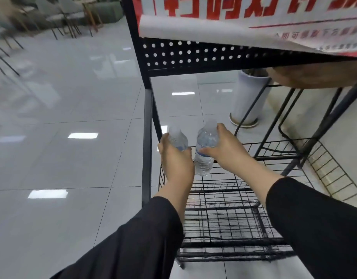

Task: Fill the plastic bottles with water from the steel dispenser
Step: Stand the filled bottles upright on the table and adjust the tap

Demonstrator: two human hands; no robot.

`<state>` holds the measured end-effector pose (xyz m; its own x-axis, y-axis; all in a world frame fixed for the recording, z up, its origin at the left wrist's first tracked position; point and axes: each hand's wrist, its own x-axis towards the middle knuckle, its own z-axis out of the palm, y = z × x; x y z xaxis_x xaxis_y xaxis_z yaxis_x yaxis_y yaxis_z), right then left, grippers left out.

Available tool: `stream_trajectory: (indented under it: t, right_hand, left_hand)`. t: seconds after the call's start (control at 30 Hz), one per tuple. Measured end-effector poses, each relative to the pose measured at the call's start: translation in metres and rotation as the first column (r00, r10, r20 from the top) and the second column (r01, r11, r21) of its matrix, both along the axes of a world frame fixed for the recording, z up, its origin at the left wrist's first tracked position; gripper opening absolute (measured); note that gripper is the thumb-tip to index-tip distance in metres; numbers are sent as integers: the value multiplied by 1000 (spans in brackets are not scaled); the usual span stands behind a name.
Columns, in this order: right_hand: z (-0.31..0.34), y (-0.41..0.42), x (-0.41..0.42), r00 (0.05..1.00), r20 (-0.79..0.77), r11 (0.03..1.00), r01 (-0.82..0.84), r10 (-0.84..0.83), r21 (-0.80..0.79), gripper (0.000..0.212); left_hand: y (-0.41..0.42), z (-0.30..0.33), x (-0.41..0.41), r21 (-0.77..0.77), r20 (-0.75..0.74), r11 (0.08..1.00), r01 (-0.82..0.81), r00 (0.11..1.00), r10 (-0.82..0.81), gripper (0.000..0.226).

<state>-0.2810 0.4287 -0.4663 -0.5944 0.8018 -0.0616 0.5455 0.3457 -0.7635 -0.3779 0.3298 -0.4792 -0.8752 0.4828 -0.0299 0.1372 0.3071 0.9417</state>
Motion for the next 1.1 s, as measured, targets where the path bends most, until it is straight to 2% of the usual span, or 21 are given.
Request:
stream_trajectory:
  t: [0.1,0.27,0.4,0.6,0.8,0.97,1.1]
  right_hand:
    - [-5,2,-3,1000,6,999,-14,14,-47,64]
    - [-7,0,-2,999,-31,998,-38,37,-57,54]
    - [-10,-3,2,998,-64,998,-23,20,-55,64]
    - [-6,-3,9,999,-50,997,-4,0,-74,69]
    - [-2,0,11,999,-28,991,41,-45,-128,60]
    - [-5,-2,7,992,-88,982,70,-86,-174,64]
    - [0,-6,4,993,-54,985,92,-101,-149,66]
  left_hand:
    - [7,-1,-2,13,12,1000,18,1000,-18,62]
    - [9,-1,-8,-13,7,999,40,999,-39,63]
    - [5,-4,-16,-109,-51,993,39,998,-45,67]
    - [5,1,-11,-87,-50,995,54,997,-59,65]
    - [3,15,-10,16,153,1000,14,988,-16,80]
    - [0,21,-15,38,165,999,-23,986,17,75]
    - [-4,20,-12,3,162,1000,20,987,-21,78]
